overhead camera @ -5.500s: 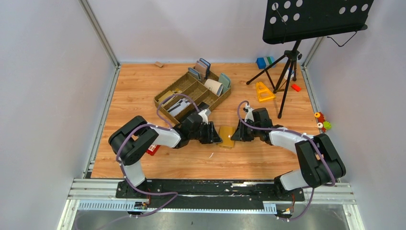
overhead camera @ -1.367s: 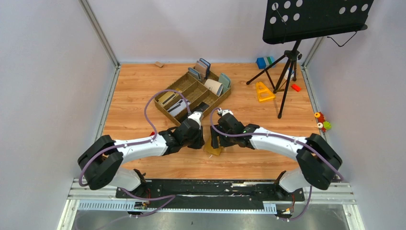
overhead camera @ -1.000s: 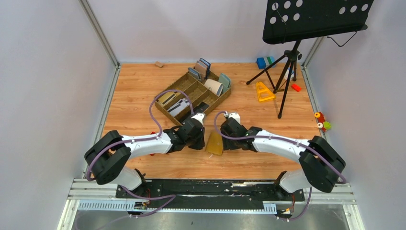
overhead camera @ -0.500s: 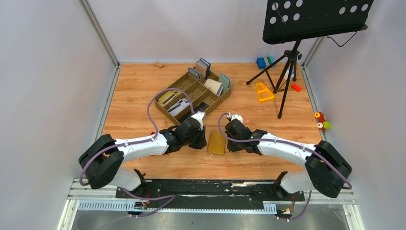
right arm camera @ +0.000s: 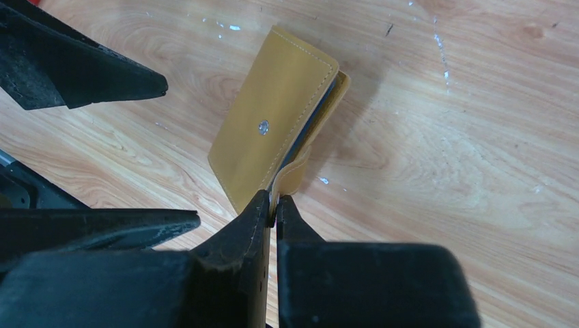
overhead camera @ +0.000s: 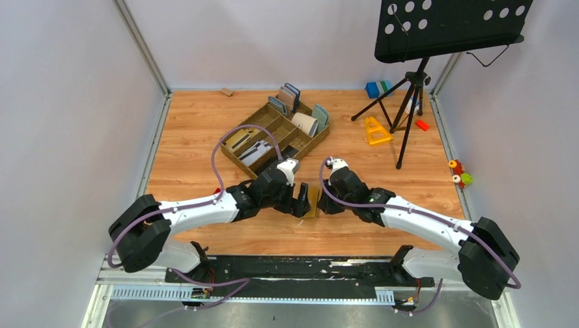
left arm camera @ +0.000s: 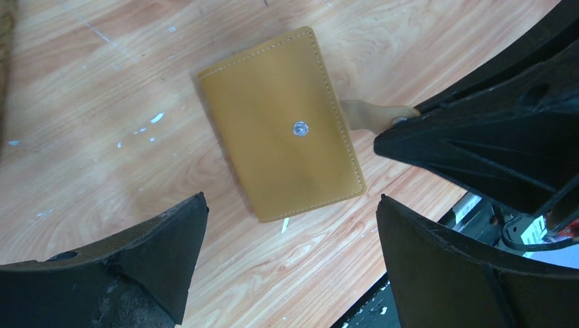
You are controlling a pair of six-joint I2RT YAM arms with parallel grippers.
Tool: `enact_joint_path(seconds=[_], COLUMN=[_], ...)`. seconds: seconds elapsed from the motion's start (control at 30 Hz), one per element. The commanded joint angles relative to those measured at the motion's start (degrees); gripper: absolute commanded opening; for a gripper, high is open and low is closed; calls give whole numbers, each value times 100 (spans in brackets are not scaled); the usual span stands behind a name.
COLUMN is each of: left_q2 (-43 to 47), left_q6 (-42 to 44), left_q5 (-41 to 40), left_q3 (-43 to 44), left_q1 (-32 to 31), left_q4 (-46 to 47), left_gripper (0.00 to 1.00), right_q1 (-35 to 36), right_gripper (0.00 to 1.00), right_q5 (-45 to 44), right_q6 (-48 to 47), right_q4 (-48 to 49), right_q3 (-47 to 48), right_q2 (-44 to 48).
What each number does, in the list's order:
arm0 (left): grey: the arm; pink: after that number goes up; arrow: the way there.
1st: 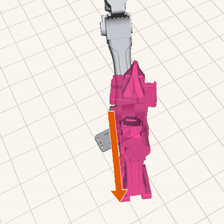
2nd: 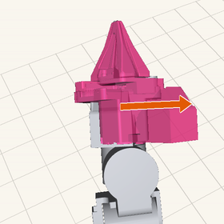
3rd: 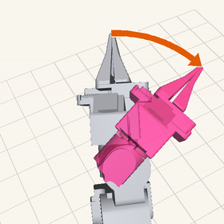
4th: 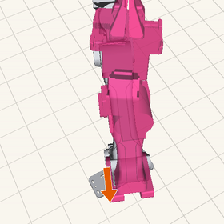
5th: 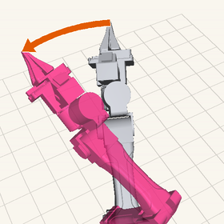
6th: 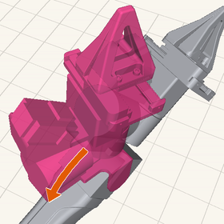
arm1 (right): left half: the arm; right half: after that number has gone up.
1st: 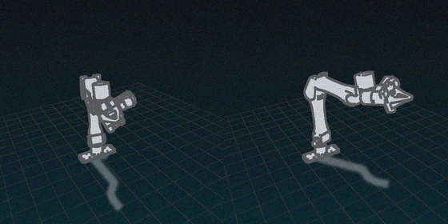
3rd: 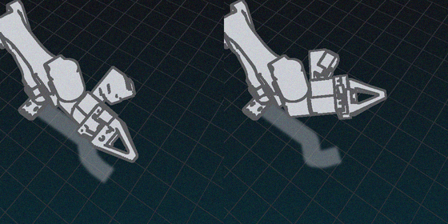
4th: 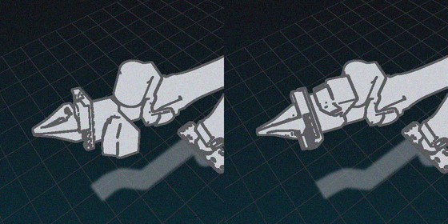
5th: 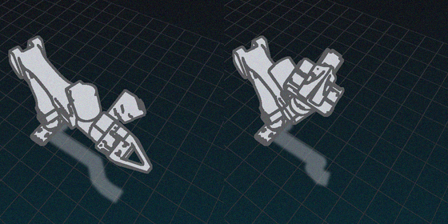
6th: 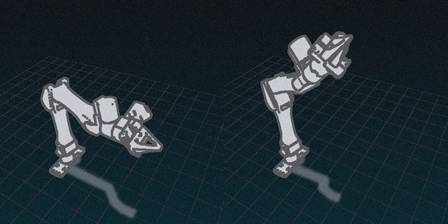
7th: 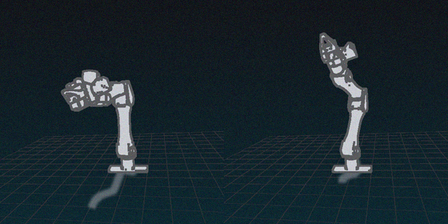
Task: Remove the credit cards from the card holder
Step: Open the card holder at the center of the board.
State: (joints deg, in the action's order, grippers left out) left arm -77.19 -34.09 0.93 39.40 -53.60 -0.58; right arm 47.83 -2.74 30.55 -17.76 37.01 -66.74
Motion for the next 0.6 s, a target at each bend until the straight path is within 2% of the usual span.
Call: enact_joint_path(seconds=[0.0, 0.13, 0.23, 0.33, 0.5, 0.57], left_q2=[-347, -516, -531, -596, -638, -650], left_q6=[92, -61, -71, 27, 56, 68], left_q5=[288, 583, 493, 347, 338, 309], left_q3=[374, 421, 494, 629, 665, 707], left_q1=[-45, -45, -45, -45, -45, -44], left_q4=[98, 319, 257, -95, -181, -250], left_gripper=[98, 96, 95, 90, 84, 78], right_q1=[-2, 1, -4, -3, -2, -3], right_gripper=[0, 0, 0, 0, 0, 0], right_q5=[186, 396, 362, 341, 310, 280], right_q6=[-59, -28, 29, 46, 28, 22], right_q4=[152, 204, 196, 203, 99, 53], right_q3=[289, 271, 230, 180, 200, 194], right_q2=[-174, -152, -23, 210, 483, 564])
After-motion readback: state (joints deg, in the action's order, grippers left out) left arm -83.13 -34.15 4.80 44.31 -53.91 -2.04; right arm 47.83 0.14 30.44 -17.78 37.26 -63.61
